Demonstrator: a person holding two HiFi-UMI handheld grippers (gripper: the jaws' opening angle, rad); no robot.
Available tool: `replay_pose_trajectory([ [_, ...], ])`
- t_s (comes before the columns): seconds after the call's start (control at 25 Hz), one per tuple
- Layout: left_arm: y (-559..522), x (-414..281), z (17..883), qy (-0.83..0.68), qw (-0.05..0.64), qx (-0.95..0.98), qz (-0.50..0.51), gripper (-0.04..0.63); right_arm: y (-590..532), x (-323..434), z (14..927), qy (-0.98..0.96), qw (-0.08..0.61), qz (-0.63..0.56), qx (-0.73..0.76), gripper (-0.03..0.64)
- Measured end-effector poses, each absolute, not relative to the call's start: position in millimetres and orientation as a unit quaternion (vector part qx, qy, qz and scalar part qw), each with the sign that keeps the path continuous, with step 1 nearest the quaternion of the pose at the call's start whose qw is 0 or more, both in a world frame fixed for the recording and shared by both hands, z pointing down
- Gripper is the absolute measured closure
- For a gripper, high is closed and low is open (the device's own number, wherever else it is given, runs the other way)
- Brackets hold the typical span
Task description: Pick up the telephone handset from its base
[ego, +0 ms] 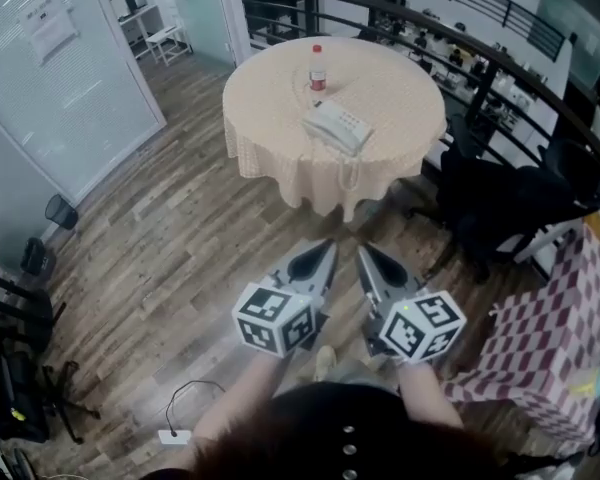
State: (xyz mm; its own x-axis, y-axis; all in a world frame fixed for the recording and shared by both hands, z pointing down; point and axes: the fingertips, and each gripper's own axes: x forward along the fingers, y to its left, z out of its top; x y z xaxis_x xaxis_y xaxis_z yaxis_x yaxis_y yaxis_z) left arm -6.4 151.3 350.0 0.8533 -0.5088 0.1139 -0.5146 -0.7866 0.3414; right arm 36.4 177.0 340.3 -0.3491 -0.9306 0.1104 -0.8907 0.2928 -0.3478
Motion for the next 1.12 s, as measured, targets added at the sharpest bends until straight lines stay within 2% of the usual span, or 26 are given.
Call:
replay_pose_trajectory([
  [0.4,112,27,359,-0.274,0.195,0.942,0.009,0.583,137,63,351,0.807,0.054,-0.188,-0.558,0.606],
  [1.12,25,42,383,-0.279,0.216,0.935,0.029,0.583,50,86,376,0.795,0.061,-0.216,-0.564,0.606],
])
